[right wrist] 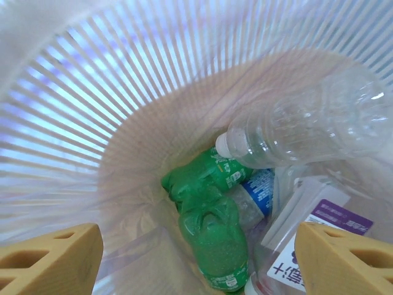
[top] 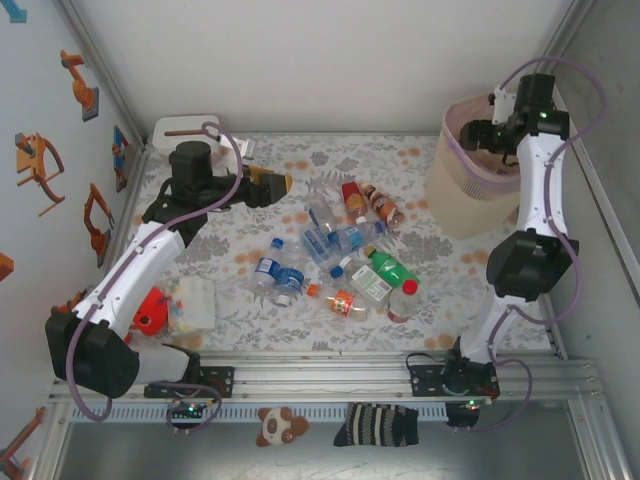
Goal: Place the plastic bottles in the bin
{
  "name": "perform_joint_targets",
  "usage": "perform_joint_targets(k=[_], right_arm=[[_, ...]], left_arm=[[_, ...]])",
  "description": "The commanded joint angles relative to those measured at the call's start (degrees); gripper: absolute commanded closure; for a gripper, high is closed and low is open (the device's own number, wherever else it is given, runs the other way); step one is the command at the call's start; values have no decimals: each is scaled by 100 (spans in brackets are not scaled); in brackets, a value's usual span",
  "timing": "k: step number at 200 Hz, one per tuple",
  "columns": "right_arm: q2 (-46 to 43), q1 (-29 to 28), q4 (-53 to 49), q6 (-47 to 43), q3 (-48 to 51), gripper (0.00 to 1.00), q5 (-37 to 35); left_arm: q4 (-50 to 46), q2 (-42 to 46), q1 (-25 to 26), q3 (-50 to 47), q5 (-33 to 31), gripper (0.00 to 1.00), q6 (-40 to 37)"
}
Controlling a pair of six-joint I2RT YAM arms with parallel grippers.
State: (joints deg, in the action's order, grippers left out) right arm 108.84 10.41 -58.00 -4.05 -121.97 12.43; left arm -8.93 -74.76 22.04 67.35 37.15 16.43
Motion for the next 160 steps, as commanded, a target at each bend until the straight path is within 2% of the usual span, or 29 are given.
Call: perform_joint_targets(k=[1,73,127,160], right_arm=[[-495,-13,304,255,128,20,-108],[-1787,-271,1300,859,1078,24,374],[-2381,-1072,1644,985,1686,24,278],[-2482,-1464,1710,990,1984,24,269]], left_arm=[[-506,94,1,76,-316,28,-242],[-1787,-114,110,7,-1215,31,-333],[-2824,-285,177,-213,-1938,32,-125],[-2961,-327,210,-644,-1814,32,-15]])
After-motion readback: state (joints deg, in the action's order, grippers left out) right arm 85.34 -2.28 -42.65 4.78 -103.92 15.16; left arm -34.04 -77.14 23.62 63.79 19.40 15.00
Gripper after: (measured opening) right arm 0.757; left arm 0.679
